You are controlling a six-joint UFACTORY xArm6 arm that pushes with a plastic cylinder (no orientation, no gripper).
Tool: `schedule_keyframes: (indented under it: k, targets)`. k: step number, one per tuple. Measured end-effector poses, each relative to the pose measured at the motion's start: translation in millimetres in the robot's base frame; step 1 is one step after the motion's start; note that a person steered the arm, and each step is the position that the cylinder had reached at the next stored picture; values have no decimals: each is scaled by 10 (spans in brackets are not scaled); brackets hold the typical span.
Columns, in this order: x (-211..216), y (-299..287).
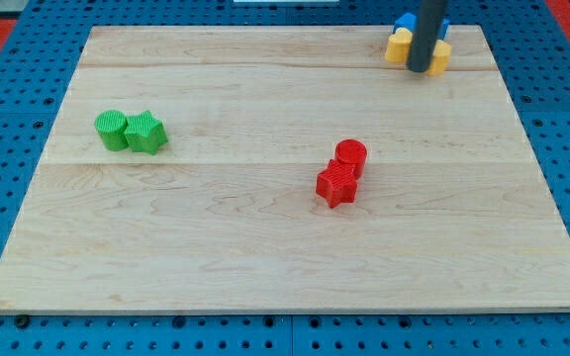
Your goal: Move the yellow hexagon closer to the blue triangle
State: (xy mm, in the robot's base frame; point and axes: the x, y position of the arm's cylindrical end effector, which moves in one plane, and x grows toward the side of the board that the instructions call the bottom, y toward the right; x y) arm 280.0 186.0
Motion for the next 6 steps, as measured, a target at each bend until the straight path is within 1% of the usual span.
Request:
schedule_keyframes:
  k: [1, 2, 3, 4, 6]
  targets:
    - [126, 10]
    - [355, 174]
    - [356, 467]
    - [329, 507]
    - [71, 499]
